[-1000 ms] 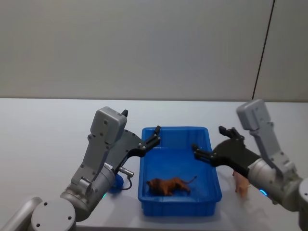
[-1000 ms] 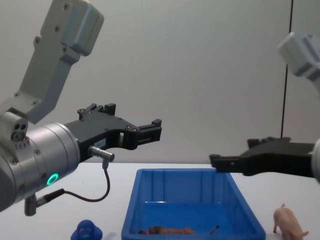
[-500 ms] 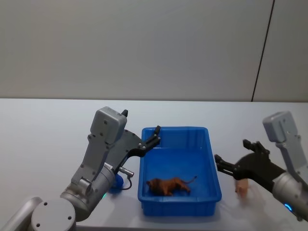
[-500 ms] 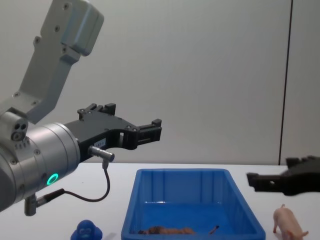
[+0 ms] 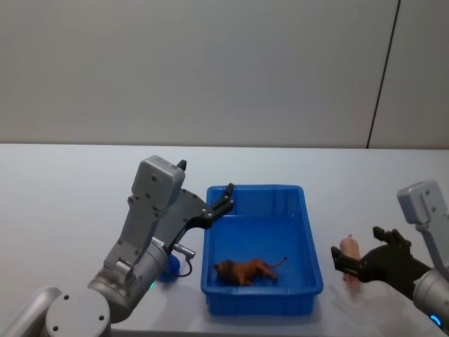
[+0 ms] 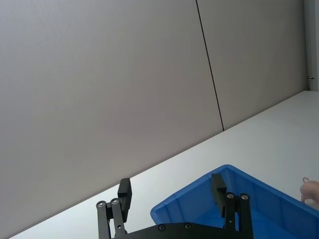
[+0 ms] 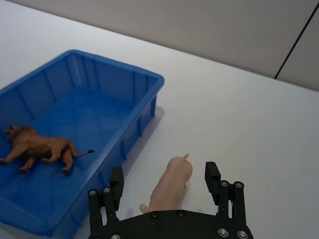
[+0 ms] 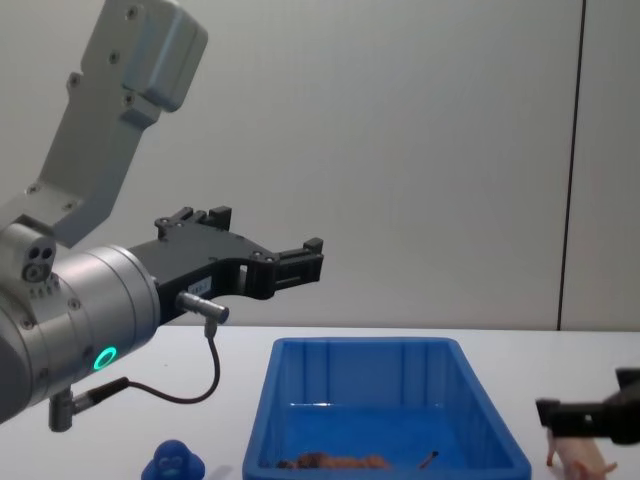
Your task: Pick up the two dolls from the table and place them into the box.
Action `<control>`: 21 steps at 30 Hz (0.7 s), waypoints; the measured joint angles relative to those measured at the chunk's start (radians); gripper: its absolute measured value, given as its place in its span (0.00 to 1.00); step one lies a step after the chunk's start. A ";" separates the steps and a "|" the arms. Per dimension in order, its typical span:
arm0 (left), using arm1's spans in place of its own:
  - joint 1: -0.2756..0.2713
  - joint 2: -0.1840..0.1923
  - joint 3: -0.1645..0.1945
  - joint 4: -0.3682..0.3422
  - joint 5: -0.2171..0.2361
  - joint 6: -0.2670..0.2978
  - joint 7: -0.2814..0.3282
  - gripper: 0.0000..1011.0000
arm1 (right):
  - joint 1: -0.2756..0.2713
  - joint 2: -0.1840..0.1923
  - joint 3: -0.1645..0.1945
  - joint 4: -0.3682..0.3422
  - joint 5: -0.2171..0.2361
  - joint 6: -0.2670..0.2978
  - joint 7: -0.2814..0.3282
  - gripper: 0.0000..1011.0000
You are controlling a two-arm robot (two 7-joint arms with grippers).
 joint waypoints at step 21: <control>0.000 0.000 0.000 0.000 0.000 0.000 0.000 0.99 | 0.059 -0.044 -0.022 0.127 -0.038 0.079 0.003 0.90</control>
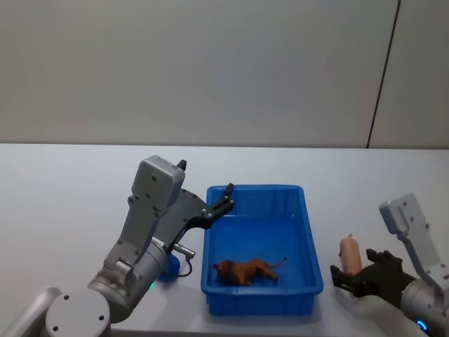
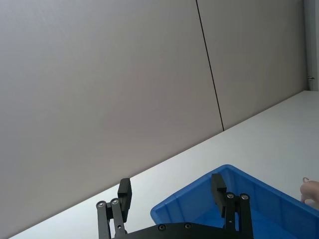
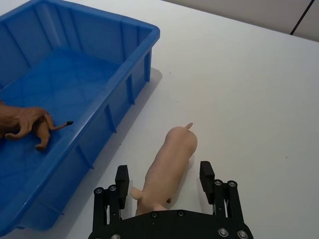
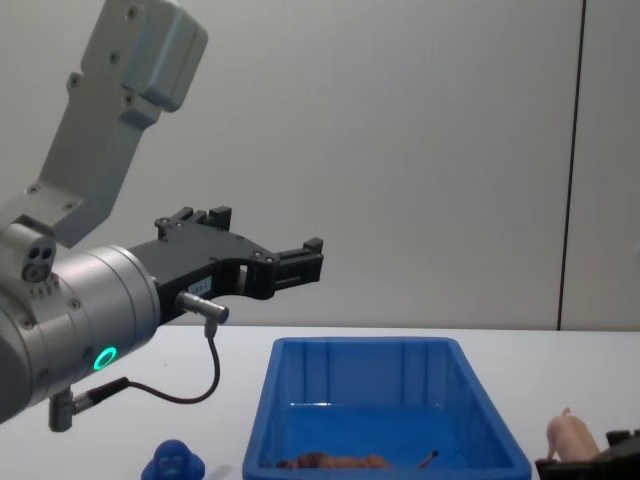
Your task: Pick up the two dolls from the table and place them into the box.
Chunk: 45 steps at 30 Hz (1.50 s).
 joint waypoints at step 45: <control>0.000 0.000 0.000 0.000 0.000 0.000 0.000 0.99 | 0.058 -0.043 0.005 -0.073 0.006 -0.105 -0.026 0.36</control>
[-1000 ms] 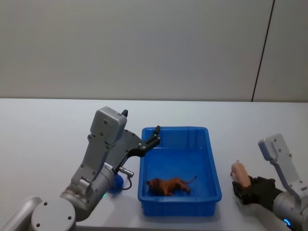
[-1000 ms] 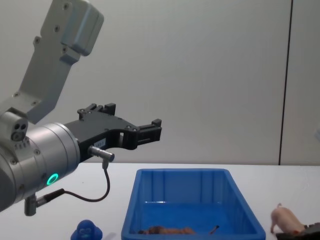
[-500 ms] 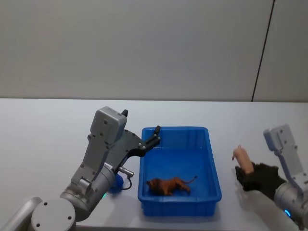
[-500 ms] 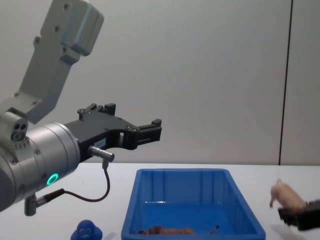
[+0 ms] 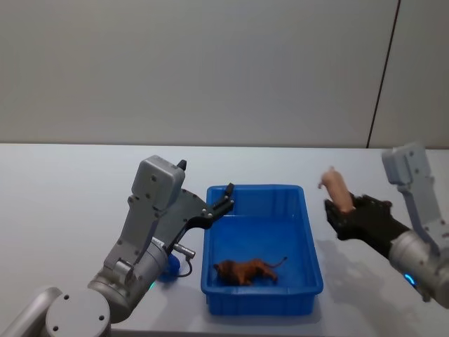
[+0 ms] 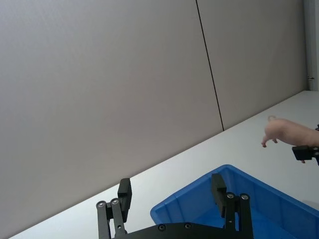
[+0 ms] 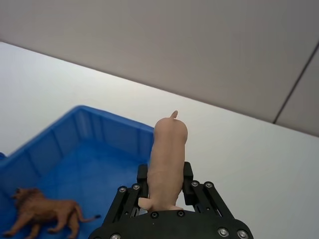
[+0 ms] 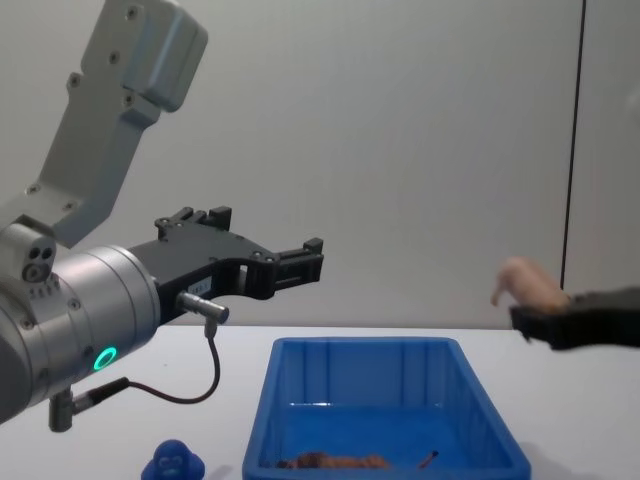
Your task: Pick up the two dolls from the table and place them into the box.
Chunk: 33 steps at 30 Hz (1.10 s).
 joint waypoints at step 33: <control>0.000 0.000 0.000 0.000 0.000 0.000 0.000 0.99 | 0.075 -0.093 -0.080 0.084 -0.091 0.037 0.070 0.89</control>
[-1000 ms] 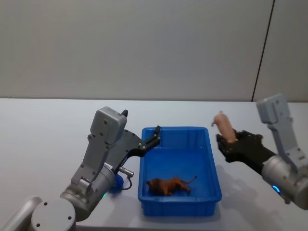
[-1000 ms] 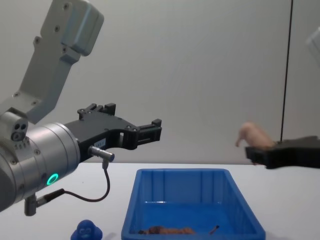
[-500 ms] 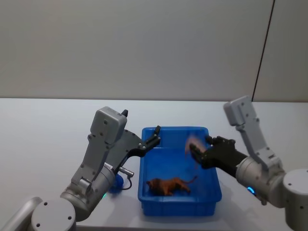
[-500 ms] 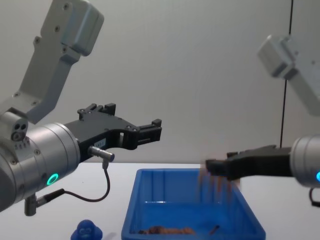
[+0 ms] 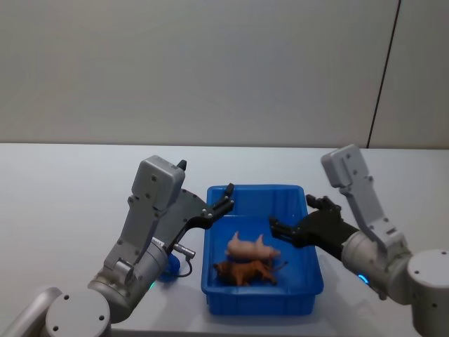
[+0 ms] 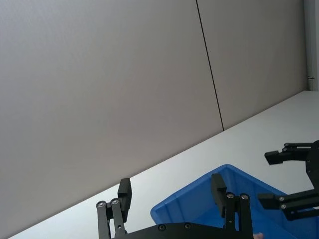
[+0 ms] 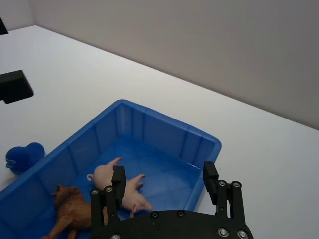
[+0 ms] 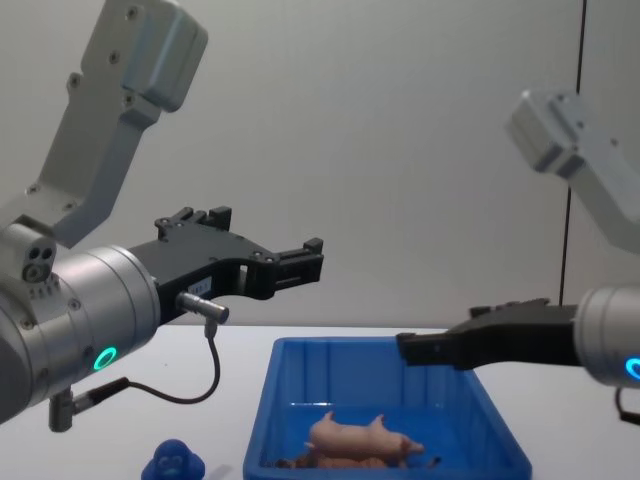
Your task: Pick up the two dolls from the table and place them into the box.
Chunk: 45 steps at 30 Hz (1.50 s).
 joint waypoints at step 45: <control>0.079 0.104 -0.038 -0.124 -0.012 0.192 0.021 0.99 | -0.079 0.132 0.105 -0.008 0.057 -0.155 -0.022 0.99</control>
